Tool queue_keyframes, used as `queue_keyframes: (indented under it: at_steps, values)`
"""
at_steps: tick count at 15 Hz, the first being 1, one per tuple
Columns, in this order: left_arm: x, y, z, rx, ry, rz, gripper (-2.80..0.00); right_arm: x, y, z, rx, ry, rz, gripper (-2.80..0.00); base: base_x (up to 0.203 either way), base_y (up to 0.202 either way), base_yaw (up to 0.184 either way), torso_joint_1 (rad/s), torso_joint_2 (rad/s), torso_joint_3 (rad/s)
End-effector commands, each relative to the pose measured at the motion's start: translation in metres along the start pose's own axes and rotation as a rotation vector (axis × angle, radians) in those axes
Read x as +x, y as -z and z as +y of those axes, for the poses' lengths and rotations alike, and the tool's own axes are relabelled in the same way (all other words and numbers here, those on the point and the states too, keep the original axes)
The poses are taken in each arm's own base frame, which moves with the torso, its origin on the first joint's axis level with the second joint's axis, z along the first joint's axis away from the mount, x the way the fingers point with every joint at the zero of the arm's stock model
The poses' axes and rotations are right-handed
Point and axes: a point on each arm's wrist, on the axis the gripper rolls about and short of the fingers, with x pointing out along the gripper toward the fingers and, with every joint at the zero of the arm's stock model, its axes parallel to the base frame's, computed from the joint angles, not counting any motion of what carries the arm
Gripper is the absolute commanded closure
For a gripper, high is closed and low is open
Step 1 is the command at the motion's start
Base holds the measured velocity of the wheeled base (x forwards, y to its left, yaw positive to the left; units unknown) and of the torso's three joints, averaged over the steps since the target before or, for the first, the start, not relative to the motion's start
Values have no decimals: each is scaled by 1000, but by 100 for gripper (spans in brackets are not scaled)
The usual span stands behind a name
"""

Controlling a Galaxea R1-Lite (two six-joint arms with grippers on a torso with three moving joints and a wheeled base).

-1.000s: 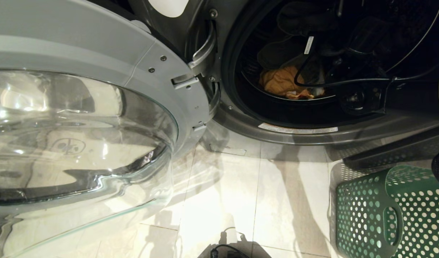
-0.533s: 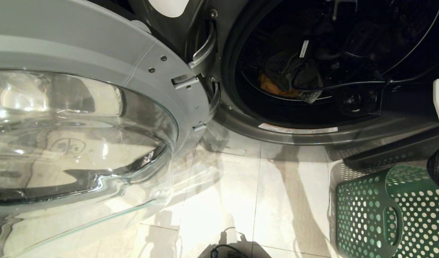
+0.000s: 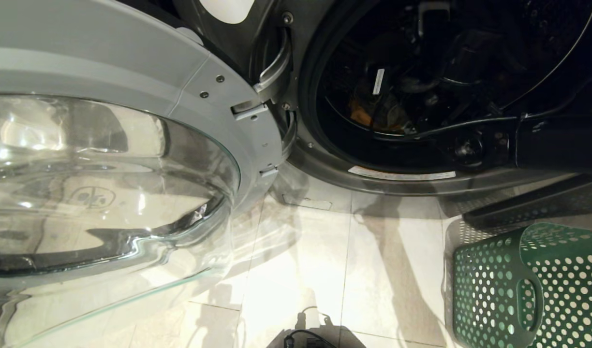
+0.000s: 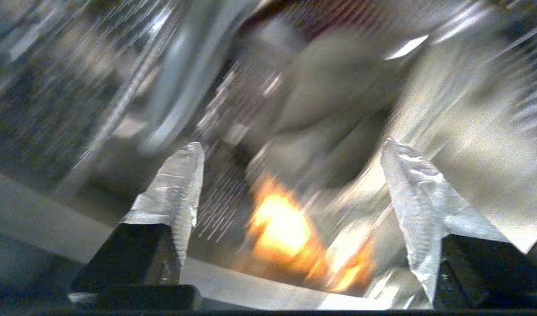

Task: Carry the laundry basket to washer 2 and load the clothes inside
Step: Close the washing machine door with the left hand

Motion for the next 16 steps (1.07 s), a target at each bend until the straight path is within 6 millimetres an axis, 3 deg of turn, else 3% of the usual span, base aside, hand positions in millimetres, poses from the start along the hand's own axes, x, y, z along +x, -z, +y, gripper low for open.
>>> queue_keyframes:
  at_steps: [1,4,5,9,12,14,16]
  values:
    - [0,0,0,0,0,1,0,-33,-20,18,31,-49,9,-280,0,0,0,0,0,0]
    - [0,0,0,0,0,1,0,-64,-19,24,15,-85,72,-280,0,0,0,0,0,0]
    - [0,0,0,0,0,1,0,-74,-16,23,3,-98,100,0,0,0,0,0,0,0]
    - [0,0,0,0,0,1,0,-122,-22,1,-31,-113,164,0,0,0,0,0,0,0]
    - [0,0,0,0,0,0,0,-175,-26,-28,-86,-130,254,0,0,0,0,0,0,0]
    - [0,0,0,0,0,-1,0,-216,-14,-54,-171,-147,385,0,0,0,0,0,0,0]
    - [0,0,0,0,0,0,0,-250,14,-72,-259,-158,541,0,0,0,0,0,0,0]
